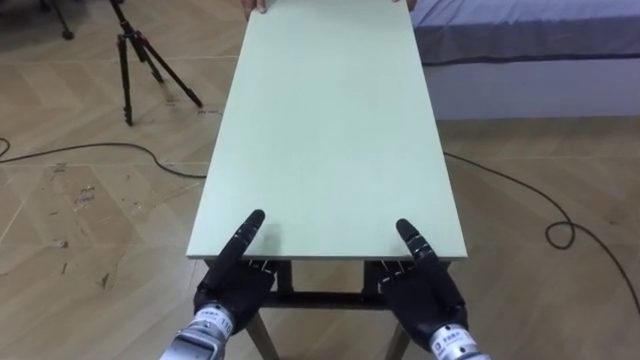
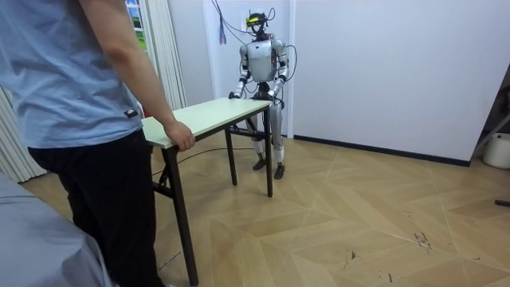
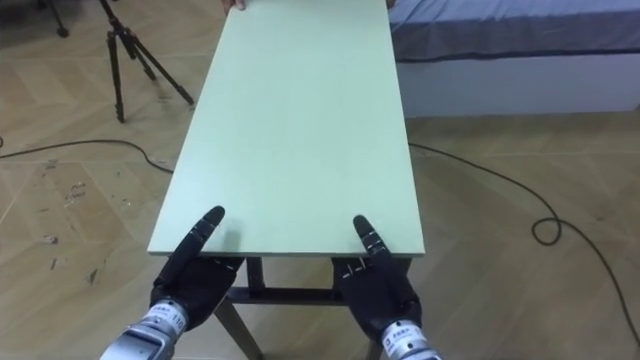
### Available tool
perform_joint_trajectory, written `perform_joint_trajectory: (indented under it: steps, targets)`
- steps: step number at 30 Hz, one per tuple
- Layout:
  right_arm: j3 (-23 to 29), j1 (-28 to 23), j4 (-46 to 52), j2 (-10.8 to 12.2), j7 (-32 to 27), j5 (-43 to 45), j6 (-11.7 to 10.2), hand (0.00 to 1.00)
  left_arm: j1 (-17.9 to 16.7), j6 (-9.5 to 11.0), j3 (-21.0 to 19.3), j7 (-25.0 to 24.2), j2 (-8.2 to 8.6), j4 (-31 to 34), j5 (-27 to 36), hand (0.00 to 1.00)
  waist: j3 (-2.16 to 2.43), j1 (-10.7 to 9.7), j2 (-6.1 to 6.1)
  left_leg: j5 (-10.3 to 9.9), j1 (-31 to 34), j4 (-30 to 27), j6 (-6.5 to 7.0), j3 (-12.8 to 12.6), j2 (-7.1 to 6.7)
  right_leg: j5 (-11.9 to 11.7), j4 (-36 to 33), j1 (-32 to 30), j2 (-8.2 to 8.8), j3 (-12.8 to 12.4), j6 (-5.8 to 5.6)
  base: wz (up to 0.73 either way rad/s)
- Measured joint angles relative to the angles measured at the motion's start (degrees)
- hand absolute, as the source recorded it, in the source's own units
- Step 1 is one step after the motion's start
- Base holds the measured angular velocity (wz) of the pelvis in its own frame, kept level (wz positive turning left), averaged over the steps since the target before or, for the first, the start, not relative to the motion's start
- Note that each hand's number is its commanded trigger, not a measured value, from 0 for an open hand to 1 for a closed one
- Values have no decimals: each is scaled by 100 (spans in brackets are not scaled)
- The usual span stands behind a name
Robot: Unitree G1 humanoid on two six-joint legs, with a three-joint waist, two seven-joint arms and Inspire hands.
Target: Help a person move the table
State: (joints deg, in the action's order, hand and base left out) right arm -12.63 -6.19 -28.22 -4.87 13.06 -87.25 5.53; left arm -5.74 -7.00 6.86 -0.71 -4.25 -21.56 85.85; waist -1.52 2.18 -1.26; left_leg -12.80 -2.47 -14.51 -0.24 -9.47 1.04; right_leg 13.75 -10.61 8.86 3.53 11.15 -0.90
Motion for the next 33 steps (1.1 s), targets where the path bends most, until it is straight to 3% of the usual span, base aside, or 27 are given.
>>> perform_joint_trajectory:
  steps: [4, 8, 28, 33]
  targets:
    - [-84, 41, -4, 3, -105, 8, -70, 100, -3, 6, 0, 53, 35, -114, -18, 100, 1, 0, 0, 0, -2, 14, 0, 23, 0, 0, -1, -4, -5, -2, 1, -1]
    - [-209, 28, -4, 3, -96, 30, -305, 100, -43, 13, 30, 37, 36, -115, -117, 100, 4, -13, -1, 1, -69, 133, -1, 80, -17, 0, -2, -2, -9, 2, 1, -2]
    - [-239, -57, 18, 11, -102, 59, -433, 100, -183, 270, 115, -44, 145, -86, -642, 100, 39, -1, 40, 1, -104, 185, -1, 63, -36, -1, -10, 15, 10, 92, 0, 0]
    - [-238, -318, 352, -15, -100, 186, -513, 100, -511, 295, 115, -266, 190, 213, -945, 100, 49, 48, 30, 1, -63, 184, -1, 74, -35, -1, -9, -44, 7, 46, -1, -2]
